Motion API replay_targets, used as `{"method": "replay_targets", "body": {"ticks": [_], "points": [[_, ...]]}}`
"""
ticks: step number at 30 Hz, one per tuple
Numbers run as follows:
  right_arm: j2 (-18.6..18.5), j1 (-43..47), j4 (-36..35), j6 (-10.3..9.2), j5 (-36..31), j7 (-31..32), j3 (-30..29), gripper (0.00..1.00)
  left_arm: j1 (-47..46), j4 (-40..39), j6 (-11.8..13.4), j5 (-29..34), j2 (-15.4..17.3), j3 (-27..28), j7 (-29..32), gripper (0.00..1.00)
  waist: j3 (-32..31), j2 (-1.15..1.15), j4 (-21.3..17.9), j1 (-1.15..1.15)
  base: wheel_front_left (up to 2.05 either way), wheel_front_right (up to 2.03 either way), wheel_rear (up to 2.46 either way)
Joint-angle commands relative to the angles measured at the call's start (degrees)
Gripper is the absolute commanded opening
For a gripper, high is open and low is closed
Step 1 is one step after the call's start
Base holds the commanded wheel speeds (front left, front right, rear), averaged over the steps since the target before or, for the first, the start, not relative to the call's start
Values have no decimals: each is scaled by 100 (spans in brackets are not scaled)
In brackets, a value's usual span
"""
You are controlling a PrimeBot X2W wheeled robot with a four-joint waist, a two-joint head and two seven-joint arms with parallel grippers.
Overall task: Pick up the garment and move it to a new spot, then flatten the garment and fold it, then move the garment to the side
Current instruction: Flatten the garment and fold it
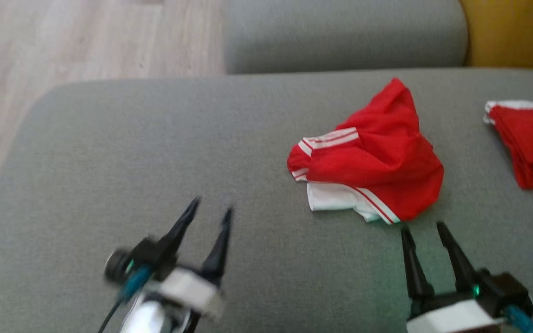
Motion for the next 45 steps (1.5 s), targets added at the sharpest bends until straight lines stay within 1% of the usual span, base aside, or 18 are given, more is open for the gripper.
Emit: {"method": "replay_targets", "body": {"ticks": [1, 5, 7, 11, 16, 18, 25, 26, 27, 28, 29, 30, 33, 35, 39, 42, 45], "points": [[-67, -407, -266, 19, -31, -32, 196, 100, -657, 54, -98, -59, -35, -44, -71, 100, 320, 0, -193, -1, 0, 0, 0], [-152, -658, -349, 19, -12, -32, 318, 100, -1791, 877, -297, -249, -35, -662, -71, 100, 717, 0, -398, -1, 0, 0, 0], [-202, -762, -382, 19, -3, -32, 366, 100, -2340, 1303, -340, -454, -35, -923, -42, 100, 866, 0, -500, -1, 0, 0, 0], [-281, -993, -450, 19, 14, -32, 523, 100, -3301, 2159, -357, -525, -35, -1304, 147, 100, 1166, 0, -788, -1, 0, 0, 0], [-308, -1187, -535, 19, 66, -32, 536, 100, -3984, 2895, -380, -1068, -35, -1784, 412, 100, 1391, 0, -1071, -1, 0, 0, 0], [-317, -1225, -541, 19, 76, -32, 536, 100, -4199, 3123, -365, -1168, -35, -1957, 432, 100, 1450, 0, -1160, -1, 0, 0, 0], [-280, -1270, -525, 19, 94, -32, 469, 100, -4586, 3660, -339, -1441, -35, -2331, 221, 100, 1532, 0, -1365, -1, 0, 0, 0], [-272, -1267, -522, 19, 95, -32, 459, 100, -4617, 3705, -344, -1474, -35, -2387, 192, 97, 1534, 0, -1380, -1, 0, 0, 0], [-265, -1264, -517, 19, 94, -32, 450, 100, -4653, 3741, -345, -1489, -35, -2440, 159, 76, 1533, 0, -1392, -1, 0, 0, 0], [-257, -1264, -512, 19, 88, -32, 440, 100, -4690, 3764, -347, -1495, -35, -2497, 122, 32, 1529, 0, -1403, -1, 0, 0, 0], [-257, -1264, -512, 19, 88, -32, 440, 100, -4690, 3764, -347, -1495, -35, -2497, 122, 32, 1529, 0, -1403, -1, 0, 0, 0], [-247, -1264, -507, 19, 81, -32, 429, 100, -4719, 3783, -348, -1514, -35, -2538, 91, 0, 1520, 0, -1413, -1, 0, 0, 0], [-208, -1266, -473, 19, 74, -32, 429, 100, -4800, 3802, -353, -1563, -35, -2711, 2, 0, 1417, 0, -1474, -1, 0, 0, 0], [-184, -1269, -475, 19, 78, -32, 423, 100, -4811, 3700, -374, -1743, -35, -2774, -16, 0, 1330, 0, -1528, -1, 0, 0, 0], [-129, -1276, -450, 19, 106, -32, 480, 100, -5008, 3237, -411, -2268, -35, -3010, 18, 0, 1108, 0, -1704, -1, 0, 0, 0], [-89, -1277, -435, 19, 136, -32, 544, 100, -5359, 2739, -417, -2806, -35, -3157, 137, 0, 957, 0, -1912, -1, 0, 0, 0], [-62, -1250, -429, 19, 164, -32, 601, 100, -5844, 2364, -419, -3414, -35, -3126, 250, 0, 830, 0, -2146, -1, 0, 0, 0]]}}
